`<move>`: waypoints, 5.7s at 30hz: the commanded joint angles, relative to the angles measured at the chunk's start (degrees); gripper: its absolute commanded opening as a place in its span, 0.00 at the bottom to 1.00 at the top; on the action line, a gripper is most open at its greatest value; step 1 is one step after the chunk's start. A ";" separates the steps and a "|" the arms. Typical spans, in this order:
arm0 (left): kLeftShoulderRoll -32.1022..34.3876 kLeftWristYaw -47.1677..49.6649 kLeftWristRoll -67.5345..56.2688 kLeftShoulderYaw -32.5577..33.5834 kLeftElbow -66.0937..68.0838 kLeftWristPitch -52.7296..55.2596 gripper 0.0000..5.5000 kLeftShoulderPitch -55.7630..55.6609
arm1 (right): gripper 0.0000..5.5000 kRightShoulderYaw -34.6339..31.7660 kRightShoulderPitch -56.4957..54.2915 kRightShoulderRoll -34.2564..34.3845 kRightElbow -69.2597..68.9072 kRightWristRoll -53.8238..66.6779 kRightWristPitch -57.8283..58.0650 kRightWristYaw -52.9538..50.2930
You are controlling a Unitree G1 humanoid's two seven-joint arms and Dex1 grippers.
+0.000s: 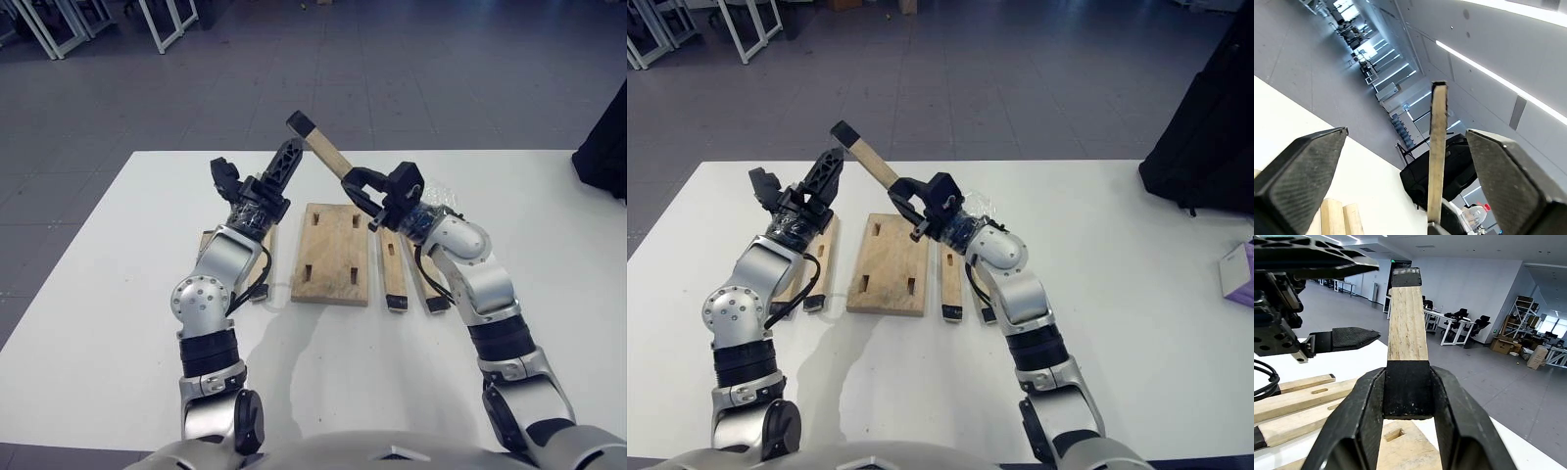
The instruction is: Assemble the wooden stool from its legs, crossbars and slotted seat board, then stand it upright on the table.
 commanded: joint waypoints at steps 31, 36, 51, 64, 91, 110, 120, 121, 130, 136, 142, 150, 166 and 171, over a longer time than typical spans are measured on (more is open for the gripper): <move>4.03 1.55 -5.22 -3.54 -4.54 6.02 0.14 1.09 | 0.23 -0.85 -1.13 -9.81 -2.92 6.56 7.39 16.42; 3.85 1.81 -2.81 -4.30 -6.33 4.97 0.08 1.51 | 0.23 -1.25 -0.24 -10.47 -3.22 6.44 6.84 16.36; 10.58 -0.44 6.50 1.19 -4.85 -1.97 0.08 2.35 | 0.59 -12.49 0.83 -8.03 -3.99 16.28 17.61 8.56; 19.13 -2.35 36.98 -3.22 2.02 -10.31 0.08 9.81 | 0.59 -13.60 8.28 -0.38 -5.93 14.04 14.49 -5.29; 14.70 -3.62 43.74 -0.51 0.30 -13.86 0.08 11.64 | 0.59 -10.98 12.28 -1.50 -9.00 12.72 15.51 -6.42; 15.92 -6.97 47.28 -1.94 2.77 -14.28 0.08 11.07 | 0.59 -10.75 11.74 -1.48 -9.59 12.58 16.20 -6.49; 19.40 -7.83 53.67 -7.26 6.40 -8.91 0.08 11.96 | 0.59 -9.46 11.91 -1.02 -11.68 12.49 16.91 -7.04; 19.74 -8.06 53.78 -7.52 6.64 -8.44 0.08 11.86 | 0.59 -9.30 11.86 -0.98 -12.03 12.71 17.12 -7.04; 20.52 -10.32 54.40 -9.71 8.89 -8.30 0.08 12.21 | 0.59 -8.06 12.45 -1.37 -12.79 12.52 17.43 -6.33; 20.51 -11.33 55.04 -9.83 10.31 -9.86 0.08 12.06 | 0.59 -7.94 11.90 -1.27 -11.91 12.13 16.67 -6.35; 19.53 -8.94 54.74 -7.57 11.37 -10.56 0.15 10.88 | 0.59 -7.35 12.09 -1.25 -12.19 11.74 15.63 -5.43; 16.36 -6.92 53.70 -5.77 11.13 -13.64 0.28 6.18 | 0.59 -8.91 13.76 2.30 -16.96 18.78 17.72 -5.80; 15.12 -5.63 53.04 -3.57 11.30 -13.53 0.28 6.56 | 0.59 -10.98 11.84 3.67 -17.39 23.90 19.67 -7.39; 14.36 -5.13 51.73 -1.03 9.80 -15.64 0.28 5.60 | 0.59 -11.82 9.99 4.30 -16.96 24.35 19.85 -8.43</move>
